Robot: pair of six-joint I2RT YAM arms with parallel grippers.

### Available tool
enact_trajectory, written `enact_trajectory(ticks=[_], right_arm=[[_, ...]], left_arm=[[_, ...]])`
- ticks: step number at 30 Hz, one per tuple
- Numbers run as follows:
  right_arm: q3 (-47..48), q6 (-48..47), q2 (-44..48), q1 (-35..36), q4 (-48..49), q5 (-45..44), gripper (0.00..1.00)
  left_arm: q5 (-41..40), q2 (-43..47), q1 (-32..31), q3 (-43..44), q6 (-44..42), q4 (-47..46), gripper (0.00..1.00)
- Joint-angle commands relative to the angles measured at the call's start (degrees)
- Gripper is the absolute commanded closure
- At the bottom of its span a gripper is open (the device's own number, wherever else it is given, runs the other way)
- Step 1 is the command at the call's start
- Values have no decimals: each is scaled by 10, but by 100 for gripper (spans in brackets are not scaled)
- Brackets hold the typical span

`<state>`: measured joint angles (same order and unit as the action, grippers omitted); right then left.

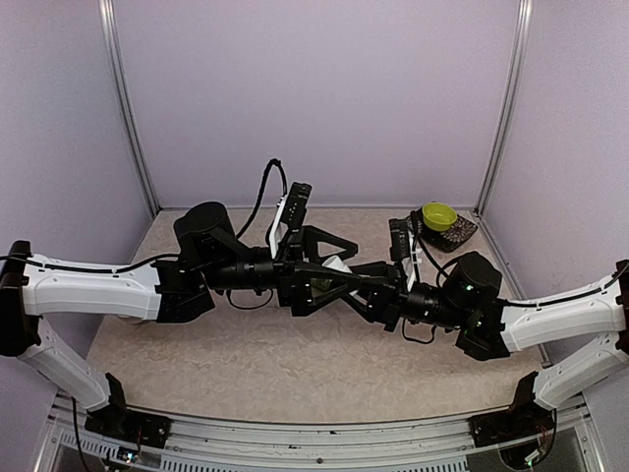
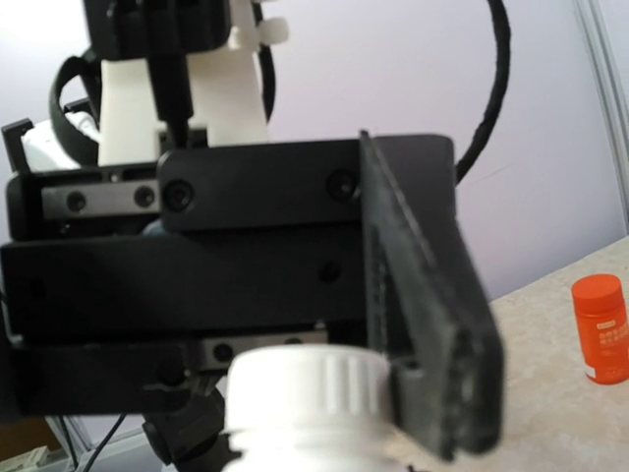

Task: Sort the pills into containers
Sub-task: Unscrew the lid of the pill bottle from the pill bottle.

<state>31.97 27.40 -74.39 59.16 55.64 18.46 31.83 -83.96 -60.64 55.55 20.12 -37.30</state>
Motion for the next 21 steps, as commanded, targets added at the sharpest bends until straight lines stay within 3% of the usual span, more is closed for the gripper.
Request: enact_trajectory(ticks=[1,7,21], right_arm=[[0,6,9,5,1,-61,94],[-12,6,26,6,-17,-115,94],[-21,-23,66,4,-40,-141,94]], left_arm=[[18,3,-4,9,-8,-17,2],[10,9,-5,4,-14,-11,3],[-6,29,-3,-6,-28,11,2]])
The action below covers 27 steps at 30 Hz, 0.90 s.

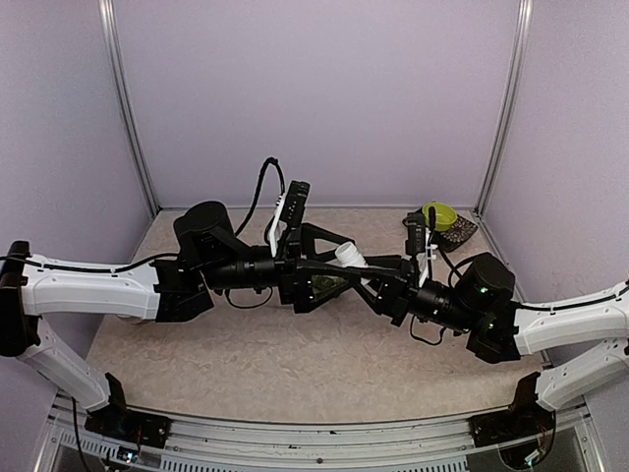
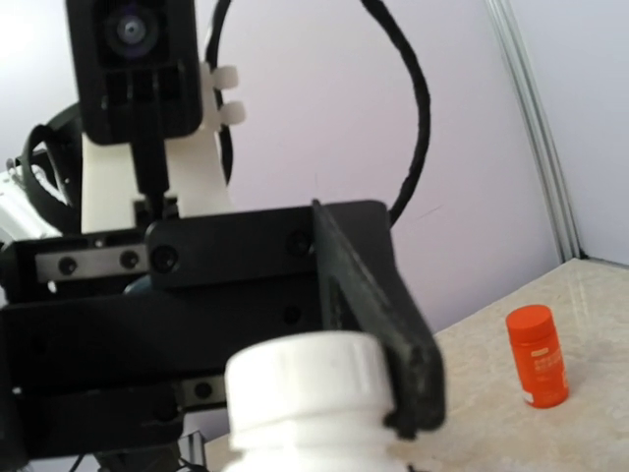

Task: Sort the pills into containers
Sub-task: Unscrew the lid of the pill bottle from the pill bottle.

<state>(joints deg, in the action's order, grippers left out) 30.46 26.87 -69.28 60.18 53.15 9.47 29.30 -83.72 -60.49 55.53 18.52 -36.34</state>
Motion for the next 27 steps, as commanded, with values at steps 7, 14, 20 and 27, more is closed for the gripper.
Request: enact_trajectory(ticks=[7,14,20,27], right_arm=[[-6,-33,30,-6,-23,-50,94],[-5,-49,44,-6,-33,-48,94],[-3,-69,58,-6,-42,-30,94],[-9,-84,64,-6,-39,15,94]], left_arm=[[15,32,-5,-12,-17,11,2],[10,41,-4,-21,-21,17,2],[-13,54,5,-31,-17,31,2],[-27,54,24,8,-28,99,2]])
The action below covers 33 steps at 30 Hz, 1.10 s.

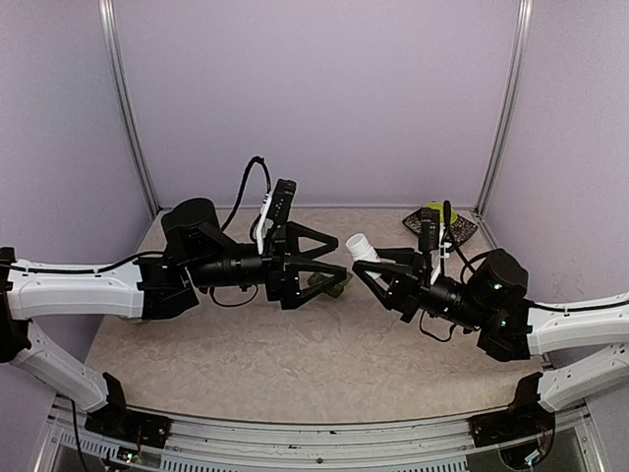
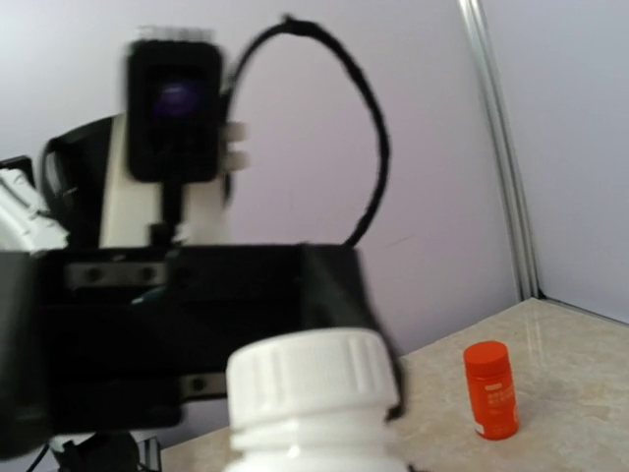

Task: Sort the pills into containers
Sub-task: Unscrew the lid of the pill bottle from the pill bottle.

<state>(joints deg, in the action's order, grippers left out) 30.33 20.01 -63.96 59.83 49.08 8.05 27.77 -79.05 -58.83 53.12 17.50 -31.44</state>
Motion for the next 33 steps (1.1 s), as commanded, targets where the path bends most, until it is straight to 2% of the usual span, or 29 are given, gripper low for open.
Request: enact_trajectory(ticks=[1,4,8,15,28,33], right_arm=[[-8,-17,10,-2,2,36,94],[-6,-17,4,-2,3,48,94],[-3,-17,-2,-2,0,58,94],[-1,-15,-5,-2,-3,65,94],[-4,-10,-12,-2,-7,69,94],[-3,-10,-12,-2,-8,68,94]], left_arm=[[-10,3,7,43,-22,66,2],[0,-15,7,73,-30,105,4],[24,-27,7,84,-28,109,7],[34,-38,7,91,-28,115,19],[21,-24,7,81,-30,96,22],[20,-28,7,83,-31,99,28]])
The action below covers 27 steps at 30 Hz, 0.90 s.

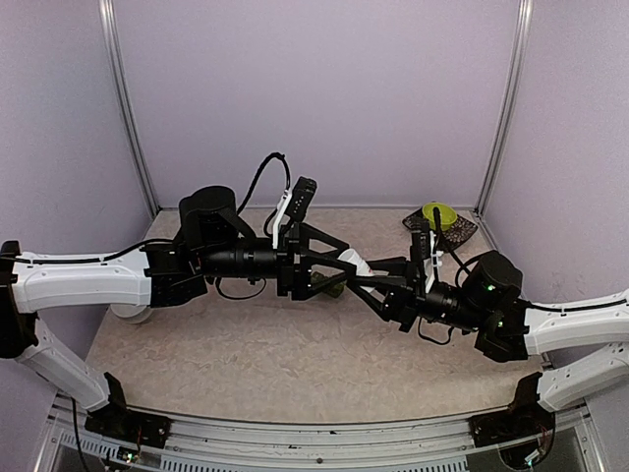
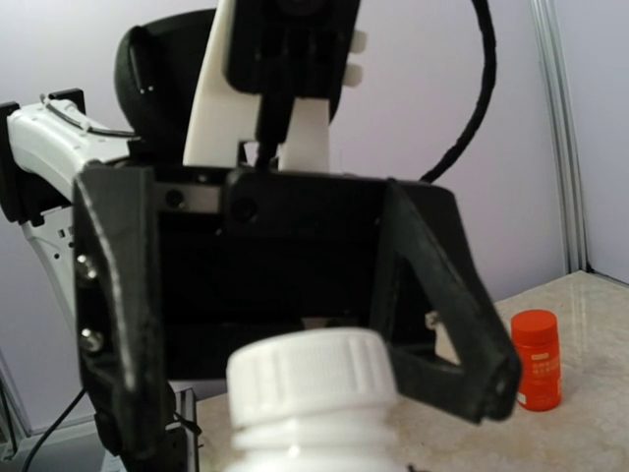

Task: Sort the pills into containers
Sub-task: Unscrew the lid of the pill bottle from the pill bottle.

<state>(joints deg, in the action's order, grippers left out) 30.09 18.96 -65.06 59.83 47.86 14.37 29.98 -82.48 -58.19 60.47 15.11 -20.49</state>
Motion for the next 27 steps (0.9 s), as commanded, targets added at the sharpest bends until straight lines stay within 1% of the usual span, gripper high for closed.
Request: enact_trajectory(ticks=[1,4,7,10,15,19,21,23,27], right_arm=[[0,0,-1,-2,4,4,95],[-1,1,-2,-2,2,4,95],[-2,1,-2,-2,3,3,94],[-4,1,-2,-2,2,2,94],[-2,1,-1,-2,1,2,94],[0,0,0,-2,-3,2,95],[1,-1,1,-2,-4,2,94],[3,-1,1,-2,-6,2,94],[4,-2,-1,-2,-7,3,95]], left_arm=[[-3,6,1,9,-6,-10,29],[-3,9,1,7,-6,-11,28],[-6,16,1,5,-9,-13,24],[-6,21,2,1,-7,-17,24],[2,16,3,5,-2,-16,34],[7,9,3,9,-3,-9,36],[8,7,3,11,-3,-7,39],[9,7,3,11,-3,-8,46],[8,2,3,16,-5,-5,48]])
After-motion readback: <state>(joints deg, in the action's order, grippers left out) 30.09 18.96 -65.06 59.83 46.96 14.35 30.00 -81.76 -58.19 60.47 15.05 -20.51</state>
